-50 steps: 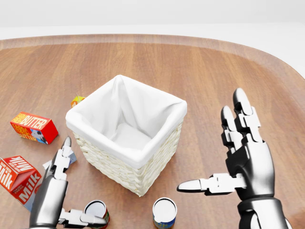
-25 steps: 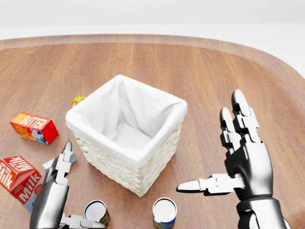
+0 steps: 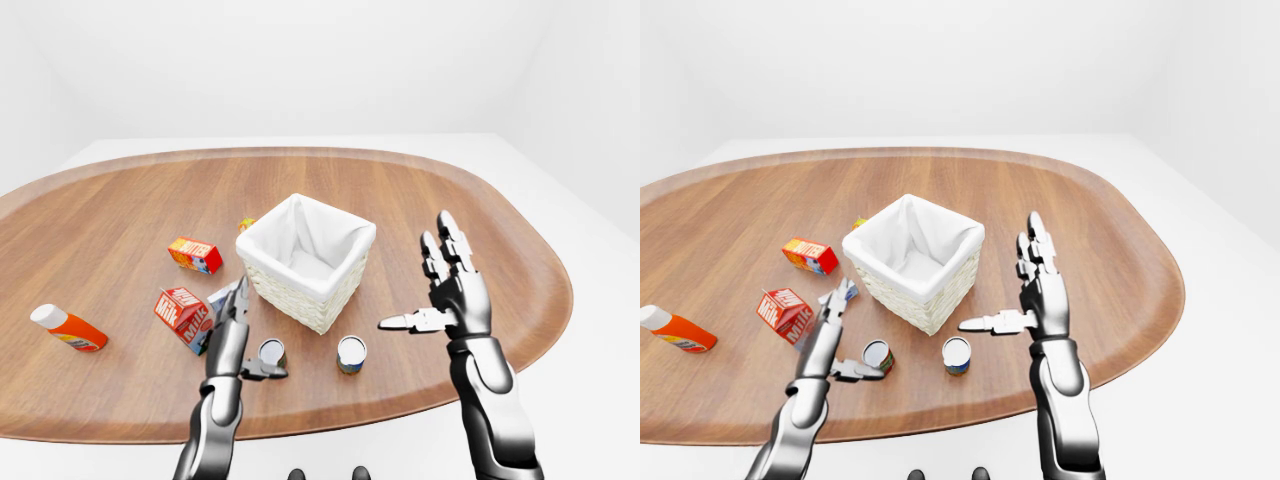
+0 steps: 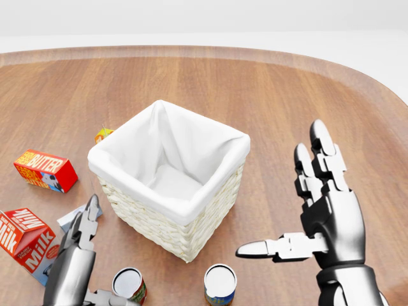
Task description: Pick up the tomato sauce, and put it in the basket.
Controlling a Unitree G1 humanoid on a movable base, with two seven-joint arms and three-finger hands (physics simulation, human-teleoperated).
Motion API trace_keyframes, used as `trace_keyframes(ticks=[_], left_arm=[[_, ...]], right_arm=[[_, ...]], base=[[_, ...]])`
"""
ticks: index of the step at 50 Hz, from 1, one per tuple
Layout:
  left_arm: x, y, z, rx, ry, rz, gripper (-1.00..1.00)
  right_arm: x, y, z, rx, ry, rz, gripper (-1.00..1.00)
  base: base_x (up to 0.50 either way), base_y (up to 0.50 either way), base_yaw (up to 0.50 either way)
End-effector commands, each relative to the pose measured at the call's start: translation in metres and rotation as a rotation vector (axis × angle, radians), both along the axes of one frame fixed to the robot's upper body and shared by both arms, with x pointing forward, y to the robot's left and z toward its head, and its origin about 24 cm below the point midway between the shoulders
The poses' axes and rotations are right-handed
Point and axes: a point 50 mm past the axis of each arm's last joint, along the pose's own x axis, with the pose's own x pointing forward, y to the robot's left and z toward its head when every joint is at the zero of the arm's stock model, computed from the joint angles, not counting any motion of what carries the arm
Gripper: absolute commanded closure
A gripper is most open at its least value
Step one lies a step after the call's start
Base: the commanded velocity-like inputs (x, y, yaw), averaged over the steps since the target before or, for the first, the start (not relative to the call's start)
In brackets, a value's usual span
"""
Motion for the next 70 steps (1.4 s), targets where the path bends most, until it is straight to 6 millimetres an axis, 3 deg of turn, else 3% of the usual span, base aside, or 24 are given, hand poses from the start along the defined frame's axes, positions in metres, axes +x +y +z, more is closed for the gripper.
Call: trace_keyframes(ticks=[1, 24, 33, 70], left_arm=[[0.000, 0.001, -0.003, 0.007, 0.011, 0.002, -0.98], [-0.001, 0.000, -0.001, 0.015, 0.007, -0.006, -0.97], [0.006, 0.000, -0.011, 0.017, 0.035, 0.007, -0.97], [0.013, -0.001, -0.023, 0.028, 0.060, 0.033, -0.97]], right_arm=[[0.000, 0.000, 0.001, 0.000, -0.005, -0.001, -1.00], [0.001, -0.001, 0.000, 0.001, 0.001, -0.002, -1.00], [0.001, 0.000, -0.001, 0.001, 0.004, -0.001, -1.00], [0.000, 0.001, -0.001, 0.000, 0.004, 0.000, -1.00]], base=[[0.00, 0.00, 0.00], [0.00, 0.00, 0.00], [0.00, 0.00, 0.00], [0.00, 0.00, 0.00]])
